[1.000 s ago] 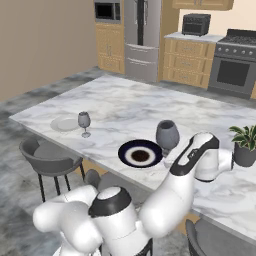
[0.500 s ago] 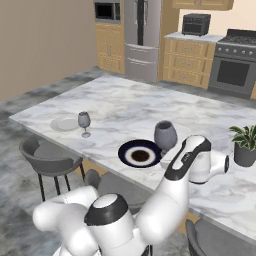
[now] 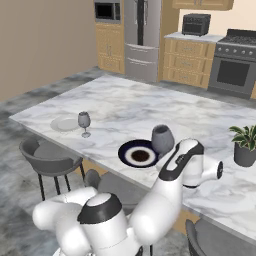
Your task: Retrieve the wine glasses from the counter and place one next to each plate.
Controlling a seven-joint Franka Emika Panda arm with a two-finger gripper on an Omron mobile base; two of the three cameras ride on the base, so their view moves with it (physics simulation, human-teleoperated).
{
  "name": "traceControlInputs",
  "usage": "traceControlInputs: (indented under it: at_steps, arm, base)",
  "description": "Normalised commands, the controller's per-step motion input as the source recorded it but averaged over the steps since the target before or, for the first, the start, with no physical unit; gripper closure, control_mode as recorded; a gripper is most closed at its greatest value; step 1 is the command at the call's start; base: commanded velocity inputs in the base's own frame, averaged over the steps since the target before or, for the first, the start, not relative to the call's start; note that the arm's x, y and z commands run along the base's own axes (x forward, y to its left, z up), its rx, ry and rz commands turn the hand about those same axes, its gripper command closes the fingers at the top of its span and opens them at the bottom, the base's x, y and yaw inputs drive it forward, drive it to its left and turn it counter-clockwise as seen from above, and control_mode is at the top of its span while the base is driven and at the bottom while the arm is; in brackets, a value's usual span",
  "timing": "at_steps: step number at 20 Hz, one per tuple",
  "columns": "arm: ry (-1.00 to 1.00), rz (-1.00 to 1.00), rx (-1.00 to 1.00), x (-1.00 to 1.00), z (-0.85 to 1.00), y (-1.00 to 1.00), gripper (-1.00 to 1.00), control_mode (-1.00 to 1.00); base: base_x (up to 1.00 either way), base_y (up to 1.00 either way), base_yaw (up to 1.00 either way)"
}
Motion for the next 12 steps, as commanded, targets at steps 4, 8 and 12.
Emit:
traceControlInputs:
  at_steps: [4, 8, 12]
  arm:
    - [0.00, 0.00, 0.00, 0.01, -0.28, 0.00, 1.00, -1.00]
    - [0.01, 0.00, 0.00, 0.09, -0.27, -0.02, 1.00, -1.00]
    - [0.00, 0.00, 0.00, 0.06, -0.21, -0.17, 1.00, -1.00]
  base:
    - [0.00, 0.00, 0.00]
    - [0.00, 0.00, 0.00]
    - [0.00, 0.00, 0.00]
